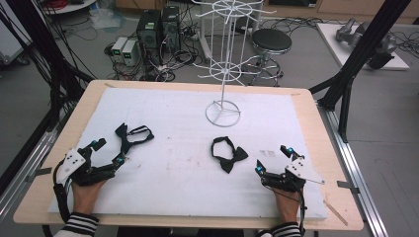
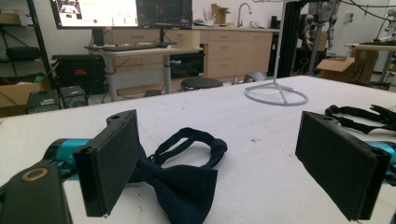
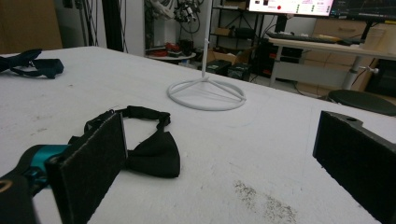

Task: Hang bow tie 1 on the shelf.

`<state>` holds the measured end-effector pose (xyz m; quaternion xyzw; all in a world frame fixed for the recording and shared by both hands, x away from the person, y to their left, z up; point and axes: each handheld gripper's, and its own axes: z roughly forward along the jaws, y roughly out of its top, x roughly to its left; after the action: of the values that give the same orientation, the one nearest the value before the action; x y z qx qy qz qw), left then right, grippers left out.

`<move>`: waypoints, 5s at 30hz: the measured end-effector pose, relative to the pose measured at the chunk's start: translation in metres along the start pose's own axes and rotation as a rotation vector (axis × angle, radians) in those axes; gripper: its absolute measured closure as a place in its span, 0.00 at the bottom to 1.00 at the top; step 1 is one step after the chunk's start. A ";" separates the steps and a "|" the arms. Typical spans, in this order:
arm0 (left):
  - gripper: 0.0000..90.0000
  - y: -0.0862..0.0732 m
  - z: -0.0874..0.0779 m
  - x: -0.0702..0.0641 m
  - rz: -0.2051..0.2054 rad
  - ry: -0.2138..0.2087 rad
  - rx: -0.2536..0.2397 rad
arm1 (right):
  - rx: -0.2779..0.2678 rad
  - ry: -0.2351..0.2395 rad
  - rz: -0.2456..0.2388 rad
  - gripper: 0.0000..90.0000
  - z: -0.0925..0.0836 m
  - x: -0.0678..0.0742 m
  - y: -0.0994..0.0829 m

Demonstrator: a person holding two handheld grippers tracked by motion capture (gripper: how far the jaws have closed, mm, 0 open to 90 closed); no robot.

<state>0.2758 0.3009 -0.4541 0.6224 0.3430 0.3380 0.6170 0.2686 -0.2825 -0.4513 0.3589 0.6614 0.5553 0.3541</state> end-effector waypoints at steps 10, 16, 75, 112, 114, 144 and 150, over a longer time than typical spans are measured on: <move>0.16 0.000 0.001 0.000 0.000 0.005 0.011 | -0.029 -0.014 0.018 0.02 -0.003 -0.001 -0.001; 0.16 0.000 0.001 0.000 0.001 0.009 0.014 | -0.031 -0.017 0.031 0.02 -0.003 -0.002 -0.001; 0.16 0.056 0.028 0.021 -0.046 0.065 0.318 | -0.041 -0.028 0.037 0.02 -0.004 -0.001 -0.002; 0.18 0.052 0.085 0.039 -0.198 0.191 0.727 | -0.043 -0.028 0.040 0.02 -0.005 -0.002 -0.002; 0.18 0.053 0.087 0.040 -0.219 0.192 0.736 | -0.043 -0.025 0.042 0.02 -0.005 -0.002 -0.002; 0.23 0.064 0.114 0.050 -0.330 0.174 0.916 | -0.049 -0.023 0.048 0.02 -0.005 -0.003 -0.003; 0.29 0.061 0.118 0.051 -0.338 0.173 0.957 | -0.049 -0.023 0.054 0.02 -0.005 -0.003 -0.002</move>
<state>0.4028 0.2806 -0.3946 0.7406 0.6050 0.0889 0.2786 0.2655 -0.2877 -0.4529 0.3743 0.6334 0.5765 0.3555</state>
